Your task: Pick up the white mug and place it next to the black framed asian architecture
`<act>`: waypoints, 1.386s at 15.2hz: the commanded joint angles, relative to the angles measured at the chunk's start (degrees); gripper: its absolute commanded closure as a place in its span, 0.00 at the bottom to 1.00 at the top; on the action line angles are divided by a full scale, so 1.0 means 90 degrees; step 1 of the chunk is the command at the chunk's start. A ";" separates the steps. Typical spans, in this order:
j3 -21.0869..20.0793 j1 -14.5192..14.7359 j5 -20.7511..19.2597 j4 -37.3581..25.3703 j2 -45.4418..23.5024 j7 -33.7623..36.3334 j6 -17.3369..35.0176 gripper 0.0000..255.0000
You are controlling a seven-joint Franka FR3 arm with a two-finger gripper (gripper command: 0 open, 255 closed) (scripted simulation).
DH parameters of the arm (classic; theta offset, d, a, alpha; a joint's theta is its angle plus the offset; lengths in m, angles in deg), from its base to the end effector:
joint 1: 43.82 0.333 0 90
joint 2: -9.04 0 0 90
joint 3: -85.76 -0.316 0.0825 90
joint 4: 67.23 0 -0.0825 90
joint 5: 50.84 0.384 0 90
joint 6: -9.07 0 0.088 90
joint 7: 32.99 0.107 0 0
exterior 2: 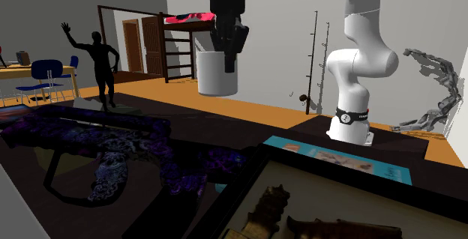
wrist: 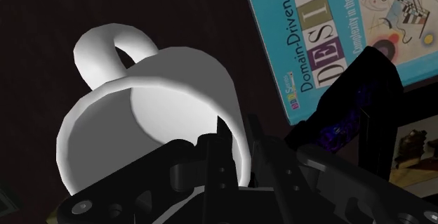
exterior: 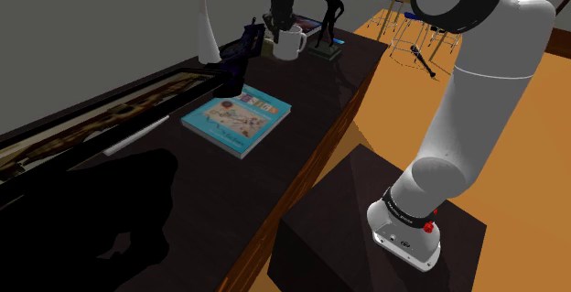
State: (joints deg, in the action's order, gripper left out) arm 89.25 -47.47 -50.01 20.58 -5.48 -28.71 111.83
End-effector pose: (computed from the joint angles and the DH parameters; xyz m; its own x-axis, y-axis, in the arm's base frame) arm 0.6362 -0.0745 0.5107 0.9799 -0.1991 0.0080 -0.1991 -0.9800 0.0005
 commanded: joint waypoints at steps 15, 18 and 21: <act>-0.0533 0.0778 -0.0121 0.1091 0.1148 0.1324 -0.0056 1.00; -0.0730 0.0999 -0.0127 0.1374 0.1374 0.1743 -0.0001 1.00; -0.0938 0.1218 -0.0123 0.1584 0.1546 0.2170 0.0036 1.00</act>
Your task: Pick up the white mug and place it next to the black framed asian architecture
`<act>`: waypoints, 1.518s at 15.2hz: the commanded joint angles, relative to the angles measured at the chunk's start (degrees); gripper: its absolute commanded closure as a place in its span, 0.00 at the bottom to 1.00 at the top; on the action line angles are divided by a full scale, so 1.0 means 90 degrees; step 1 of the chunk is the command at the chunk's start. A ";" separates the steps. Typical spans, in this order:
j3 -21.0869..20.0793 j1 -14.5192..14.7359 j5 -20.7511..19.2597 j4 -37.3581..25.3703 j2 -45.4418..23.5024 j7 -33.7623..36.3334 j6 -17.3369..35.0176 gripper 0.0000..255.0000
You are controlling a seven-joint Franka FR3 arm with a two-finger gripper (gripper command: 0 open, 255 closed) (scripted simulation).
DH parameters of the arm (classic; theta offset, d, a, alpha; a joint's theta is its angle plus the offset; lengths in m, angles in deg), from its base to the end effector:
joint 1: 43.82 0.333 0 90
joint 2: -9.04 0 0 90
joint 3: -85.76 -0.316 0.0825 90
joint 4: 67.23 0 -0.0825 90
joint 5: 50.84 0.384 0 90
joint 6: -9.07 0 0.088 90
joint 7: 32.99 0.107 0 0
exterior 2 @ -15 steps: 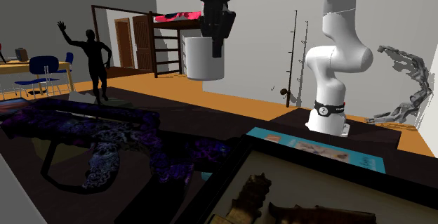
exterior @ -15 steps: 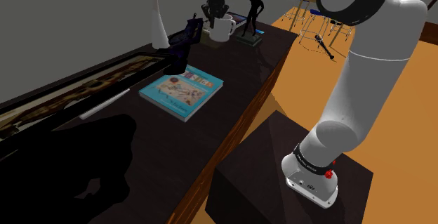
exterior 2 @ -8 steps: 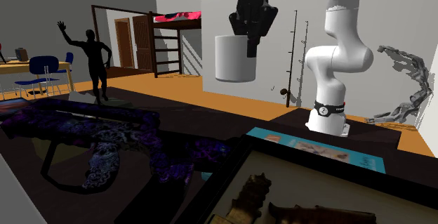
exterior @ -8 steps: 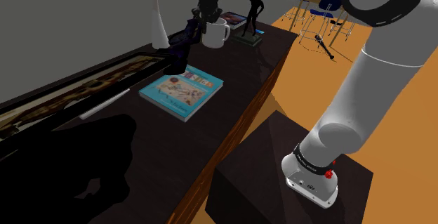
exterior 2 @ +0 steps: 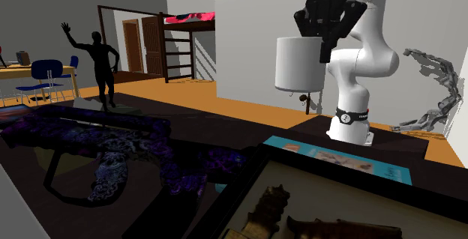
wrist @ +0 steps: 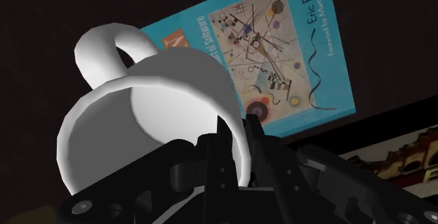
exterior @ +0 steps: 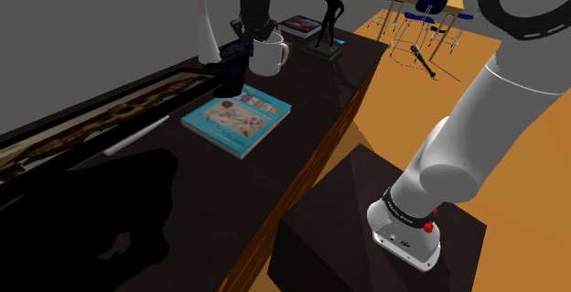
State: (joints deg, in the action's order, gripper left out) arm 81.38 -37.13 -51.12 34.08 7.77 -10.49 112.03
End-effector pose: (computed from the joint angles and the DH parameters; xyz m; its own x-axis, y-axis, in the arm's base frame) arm 0.5605 0.1089 0.5376 0.9803 -0.1971 0.0074 -0.1971 -0.9804 0.0003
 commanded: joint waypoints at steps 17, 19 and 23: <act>-0.1392 0.1374 -0.0064 -0.0055 -0.0041 0.2790 -0.0033 1.00; -0.1390 0.1375 -0.0066 0.0112 -0.0045 0.2792 0.0137 1.00; -0.1390 0.1375 -0.0075 0.0425 -0.0071 0.2800 0.0474 1.00</act>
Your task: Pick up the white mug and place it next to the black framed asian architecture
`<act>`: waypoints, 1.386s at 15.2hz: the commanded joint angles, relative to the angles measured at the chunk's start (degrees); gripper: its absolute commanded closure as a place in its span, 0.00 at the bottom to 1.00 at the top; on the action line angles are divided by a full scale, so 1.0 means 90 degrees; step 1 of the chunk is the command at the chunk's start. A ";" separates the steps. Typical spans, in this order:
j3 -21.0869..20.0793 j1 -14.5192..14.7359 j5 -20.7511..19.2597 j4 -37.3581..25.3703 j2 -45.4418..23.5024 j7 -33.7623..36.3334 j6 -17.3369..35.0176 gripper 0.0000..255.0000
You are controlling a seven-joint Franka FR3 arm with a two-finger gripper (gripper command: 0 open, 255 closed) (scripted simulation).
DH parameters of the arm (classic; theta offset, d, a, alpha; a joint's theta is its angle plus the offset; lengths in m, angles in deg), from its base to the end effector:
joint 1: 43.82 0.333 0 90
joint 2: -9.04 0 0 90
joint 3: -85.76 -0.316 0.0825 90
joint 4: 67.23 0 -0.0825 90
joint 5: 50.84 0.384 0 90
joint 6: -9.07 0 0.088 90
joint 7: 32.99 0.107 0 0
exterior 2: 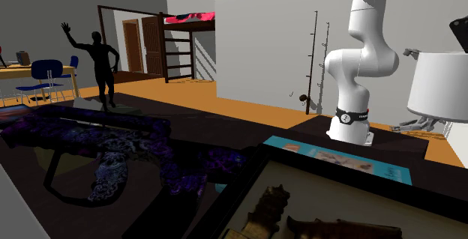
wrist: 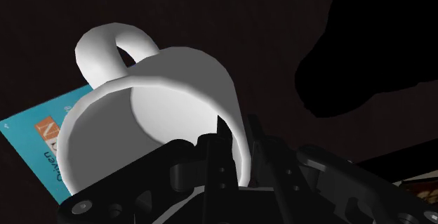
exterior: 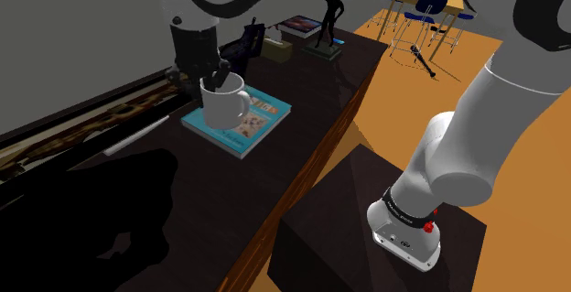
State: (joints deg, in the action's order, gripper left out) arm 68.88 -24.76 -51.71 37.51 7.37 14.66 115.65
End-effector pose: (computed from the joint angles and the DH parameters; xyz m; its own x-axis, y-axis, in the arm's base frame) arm 0.4643 0.3332 0.5111 0.9800 -0.1989 0.0074 -0.1989 -0.9800 0.0010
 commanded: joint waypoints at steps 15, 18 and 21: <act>-0.0001 0.0016 -0.0115 0.0996 -0.0318 0.0086 0.1305 1.00; 0.0001 0.0021 -0.0151 0.1148 -0.0413 0.0112 0.1547 1.00; 0.0005 0.0027 -0.0193 0.1287 -0.0519 0.0142 0.1786 1.00</act>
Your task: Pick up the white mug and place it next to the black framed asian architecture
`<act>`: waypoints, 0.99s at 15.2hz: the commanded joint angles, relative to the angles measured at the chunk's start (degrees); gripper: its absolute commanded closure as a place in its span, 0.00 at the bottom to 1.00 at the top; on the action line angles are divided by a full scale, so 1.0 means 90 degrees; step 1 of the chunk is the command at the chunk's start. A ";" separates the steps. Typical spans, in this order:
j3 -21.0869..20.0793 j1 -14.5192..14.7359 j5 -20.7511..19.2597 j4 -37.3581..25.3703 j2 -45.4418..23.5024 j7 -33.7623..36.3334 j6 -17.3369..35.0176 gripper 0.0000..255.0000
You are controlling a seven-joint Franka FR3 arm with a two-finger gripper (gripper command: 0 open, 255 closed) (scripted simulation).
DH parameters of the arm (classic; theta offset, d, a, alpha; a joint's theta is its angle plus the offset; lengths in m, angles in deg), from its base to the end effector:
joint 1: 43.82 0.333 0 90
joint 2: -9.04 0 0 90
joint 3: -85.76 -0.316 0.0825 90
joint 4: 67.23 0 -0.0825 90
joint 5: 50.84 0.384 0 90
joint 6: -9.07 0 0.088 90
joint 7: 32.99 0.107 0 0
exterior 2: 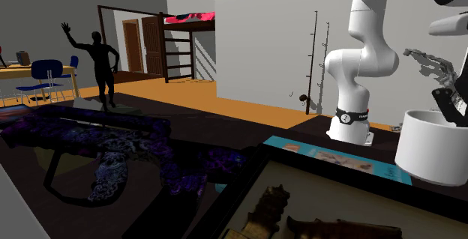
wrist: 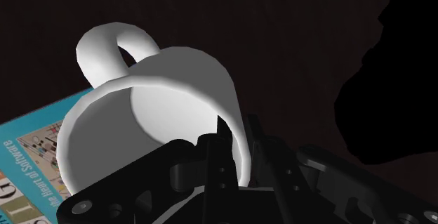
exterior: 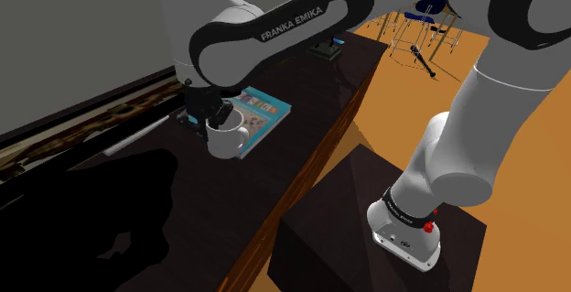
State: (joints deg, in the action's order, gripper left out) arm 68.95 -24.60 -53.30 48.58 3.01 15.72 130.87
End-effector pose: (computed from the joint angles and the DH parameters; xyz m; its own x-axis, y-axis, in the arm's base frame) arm 0.4659 0.3329 0.4015 0.9800 -0.1990 0.0073 -0.1990 -0.9800 0.0011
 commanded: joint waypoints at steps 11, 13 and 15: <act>0.0004 0.0019 -0.0135 0.0329 -0.0319 0.0107 0.0636 1.00; 0.0001 0.0016 -0.0135 0.0328 -0.0319 0.0108 0.0636 1.00; 0.0006 0.0013 -0.0149 0.0300 -0.0360 0.0108 0.0646 0.00</act>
State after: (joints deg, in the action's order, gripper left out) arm 68.79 -24.30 -54.56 51.17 0.04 16.76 136.84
